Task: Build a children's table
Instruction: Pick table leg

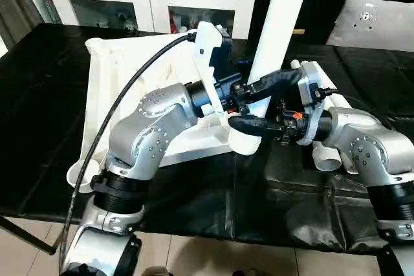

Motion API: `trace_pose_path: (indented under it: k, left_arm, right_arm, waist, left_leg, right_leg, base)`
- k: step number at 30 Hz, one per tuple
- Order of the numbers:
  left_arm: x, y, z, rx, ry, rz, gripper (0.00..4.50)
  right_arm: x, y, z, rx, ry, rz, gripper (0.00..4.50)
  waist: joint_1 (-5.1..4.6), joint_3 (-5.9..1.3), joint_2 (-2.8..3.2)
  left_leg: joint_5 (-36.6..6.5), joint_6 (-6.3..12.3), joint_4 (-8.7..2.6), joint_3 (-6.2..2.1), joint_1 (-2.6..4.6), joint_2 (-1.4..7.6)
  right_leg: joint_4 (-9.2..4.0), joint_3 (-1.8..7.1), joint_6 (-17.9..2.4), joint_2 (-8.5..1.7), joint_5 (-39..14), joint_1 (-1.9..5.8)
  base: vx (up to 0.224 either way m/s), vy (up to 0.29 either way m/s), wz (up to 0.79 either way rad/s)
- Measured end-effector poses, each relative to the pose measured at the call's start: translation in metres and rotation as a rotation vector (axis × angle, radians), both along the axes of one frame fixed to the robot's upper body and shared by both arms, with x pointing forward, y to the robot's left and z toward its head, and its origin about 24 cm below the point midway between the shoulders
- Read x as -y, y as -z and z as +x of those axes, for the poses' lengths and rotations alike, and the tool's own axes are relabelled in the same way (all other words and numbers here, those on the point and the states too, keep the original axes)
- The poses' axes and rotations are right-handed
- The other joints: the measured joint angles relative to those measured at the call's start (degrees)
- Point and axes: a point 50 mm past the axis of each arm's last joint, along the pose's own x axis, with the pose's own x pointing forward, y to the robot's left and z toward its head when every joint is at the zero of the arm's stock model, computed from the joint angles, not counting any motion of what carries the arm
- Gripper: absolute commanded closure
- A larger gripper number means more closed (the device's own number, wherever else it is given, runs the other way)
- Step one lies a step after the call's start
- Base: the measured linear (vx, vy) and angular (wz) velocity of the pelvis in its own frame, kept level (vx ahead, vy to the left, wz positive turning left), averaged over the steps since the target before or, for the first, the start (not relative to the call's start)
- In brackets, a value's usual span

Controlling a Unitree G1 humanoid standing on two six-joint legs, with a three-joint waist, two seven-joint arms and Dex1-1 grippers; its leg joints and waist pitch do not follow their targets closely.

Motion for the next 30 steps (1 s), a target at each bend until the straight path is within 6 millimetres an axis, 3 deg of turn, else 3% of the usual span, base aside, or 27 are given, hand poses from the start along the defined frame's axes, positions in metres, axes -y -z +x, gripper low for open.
trace_pose_path:
  k: [5,6,10,18,30]
  left_arm:
    - [0.0014,-0.0025,0.0006,0.01,-0.017,-0.004,1.44]
    - [0.0015,-0.0026,0.0008,0.01,-0.024,-0.005,1.72]
    - [0.0009,-0.0035,0.0038,0.004,-0.063,-0.025,1.86]
    - [0.0,-0.0052,0.0063,-0.005,-0.089,-0.056,2.58]
    - [0.0005,-0.0103,0.009,-0.019,-0.094,-0.071,2.65]
  right_arm:
    - [-0.0039,0.0048,-0.0002,-0.008,0.005,-0.024,2.57]
    - [-0.0042,0.0049,0.0002,-0.008,0.011,-0.024,2.57]
    - [-0.0056,0.0052,0.0011,-0.01,0.03,-0.022,2.57]
    - [-0.0063,0.0053,0.0014,-0.019,0.037,-0.02,2.57]
    - [-0.0057,0.0026,0.0038,0.001,0.05,0.008,2.57]
  waist:
    - [-0.01,0.0,0.0]
    - [-0.02,0.0,0.0]
    - [-0.01,0.0,0.0]
    - [0.0,0.0,0.0]
    - [0.0,0.0,0.01]
  left_leg:
    - [0.0,0.0,0.01,0.0,0.0,0.01]
    - [0.0,0.0,0.01,0.0,0.0,0.01]
    - [0.0,0.0,0.04,0.0,-0.01,0.01]
    - [0.0,0.0,0.04,0.0,-0.02,0.01]
    - [0.0,0.0,0.05,0.0,-0.02,0.01]
  right_leg:
    - [0.02,-0.01,0.0,0.0,0.0,0.0]
    - [0.02,0.0,0.0,0.0,0.0,0.0]
    - [0.02,0.0,0.0,0.0,0.0,0.0]
    - [0.02,0.0,0.0,0.0,0.0,0.0]
    - [0.03,-0.01,0.0,0.0,0.0,0.0]
  base:
    - [0.0,0.0,0.0]
    - [0.0,0.0,0.0]
    - [0.0,0.0,0.0]
    - [0.0,0.0,0.0]
    - [0.0,0.0,0.0]
